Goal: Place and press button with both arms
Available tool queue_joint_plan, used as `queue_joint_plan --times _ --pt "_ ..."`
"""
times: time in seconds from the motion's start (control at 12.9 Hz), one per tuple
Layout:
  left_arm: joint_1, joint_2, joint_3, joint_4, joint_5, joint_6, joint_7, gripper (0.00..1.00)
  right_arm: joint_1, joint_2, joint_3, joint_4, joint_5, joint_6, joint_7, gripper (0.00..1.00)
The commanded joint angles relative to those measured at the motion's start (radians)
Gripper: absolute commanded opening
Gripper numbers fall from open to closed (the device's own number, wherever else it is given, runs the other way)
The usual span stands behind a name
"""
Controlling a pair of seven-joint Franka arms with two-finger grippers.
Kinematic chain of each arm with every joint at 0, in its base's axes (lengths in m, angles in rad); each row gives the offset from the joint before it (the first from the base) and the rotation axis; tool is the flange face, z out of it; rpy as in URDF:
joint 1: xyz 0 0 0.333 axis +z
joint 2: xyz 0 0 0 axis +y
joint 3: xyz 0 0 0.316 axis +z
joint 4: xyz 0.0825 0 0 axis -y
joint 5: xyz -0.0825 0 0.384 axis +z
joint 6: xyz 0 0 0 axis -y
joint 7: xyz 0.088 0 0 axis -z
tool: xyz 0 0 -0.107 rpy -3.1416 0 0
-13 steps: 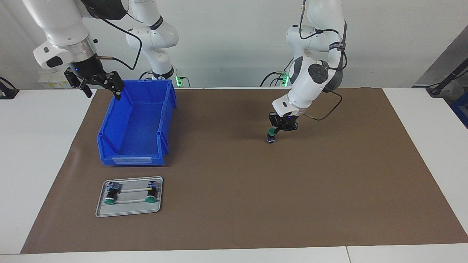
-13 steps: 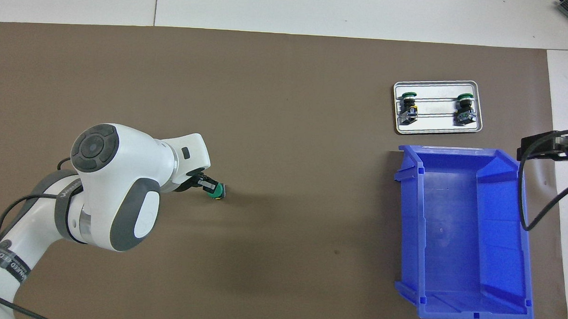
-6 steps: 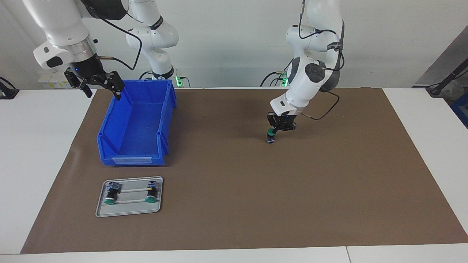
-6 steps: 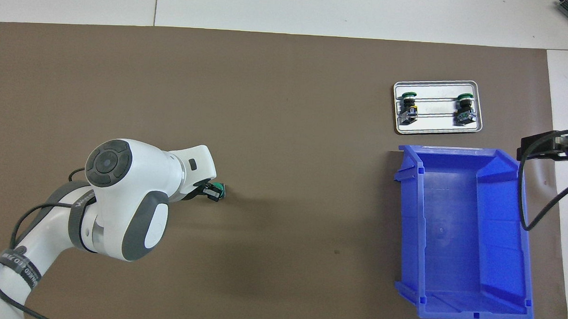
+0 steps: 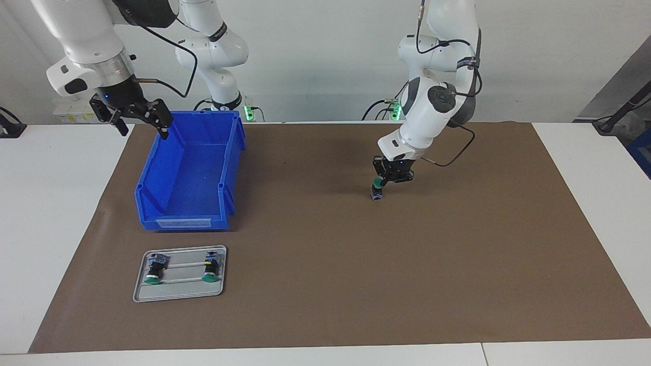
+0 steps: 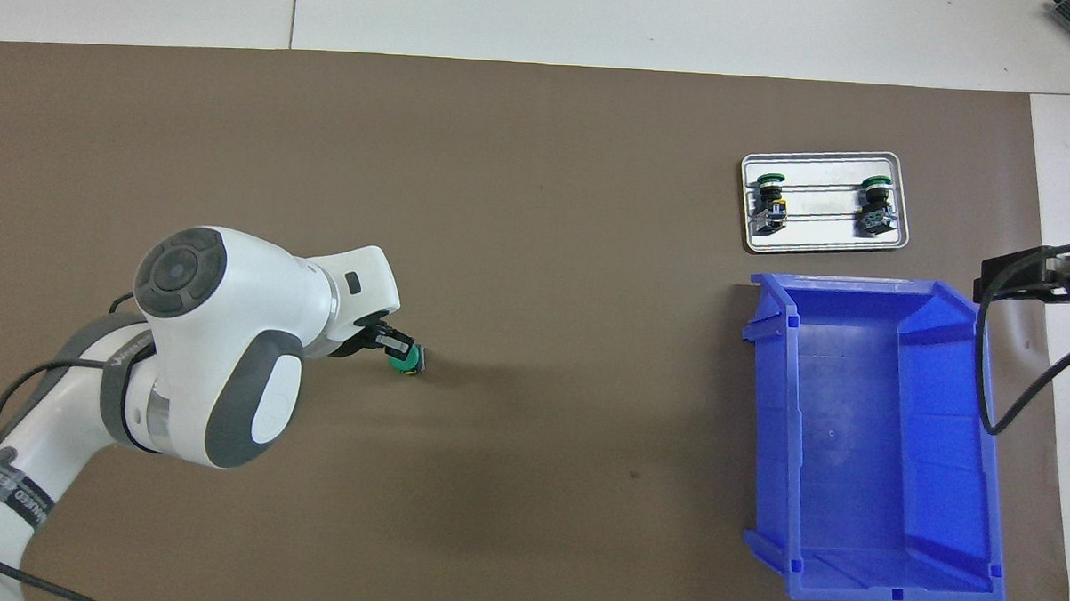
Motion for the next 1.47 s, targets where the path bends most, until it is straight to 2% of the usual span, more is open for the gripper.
queue_joint_plan --times 0.0,0.08,0.23,0.31,0.39,0.62,1.0,1.08,1.24,1.31,1.39 --pt "0.114 0.030 0.003 0.228 0.022 -0.250 -0.015 0.00 -0.007 -0.024 0.007 -0.022 0.019 -0.007 0.012 1.00" --pt "0.168 0.025 0.003 0.287 0.050 -0.313 -0.015 0.00 -0.006 -0.024 0.008 -0.024 0.019 -0.007 0.012 1.00" --pt "0.246 0.008 0.004 0.365 0.197 -0.436 -0.015 0.00 -0.006 -0.024 0.007 -0.024 0.019 -0.007 0.012 1.00" --pt "0.289 -0.007 0.004 0.398 0.266 -0.508 -0.018 0.09 -0.006 -0.024 0.007 -0.022 0.019 -0.007 0.012 1.00" --pt "0.332 -0.018 0.006 0.424 0.301 -0.527 -0.020 0.25 -0.006 -0.024 0.008 -0.022 0.019 -0.007 0.012 1.00" --pt "0.382 -0.027 0.003 0.467 0.329 -0.513 -0.012 1.00 -0.006 -0.024 0.007 -0.022 0.019 -0.007 0.012 1.00" --pt "0.368 0.008 -0.008 0.557 0.316 -0.530 -0.009 1.00 -0.006 -0.024 0.007 -0.024 0.019 -0.007 0.012 1.00" --pt "0.368 0.039 -0.008 0.608 0.285 -0.553 -0.011 1.00 -0.006 -0.024 0.008 -0.024 0.019 -0.007 0.012 1.00" --pt "0.369 0.176 -0.005 0.793 0.260 -0.652 -0.011 1.00 -0.006 -0.024 0.007 -0.024 0.019 -0.007 0.012 1.00" --pt "0.368 0.216 -0.008 0.836 0.260 -0.668 -0.009 1.00 -0.007 -0.024 0.007 -0.024 0.019 -0.007 0.014 1.00" --pt "0.365 0.215 -0.009 0.827 0.257 -0.657 -0.009 1.00 -0.007 -0.024 0.008 -0.024 0.019 -0.007 0.014 1.00"
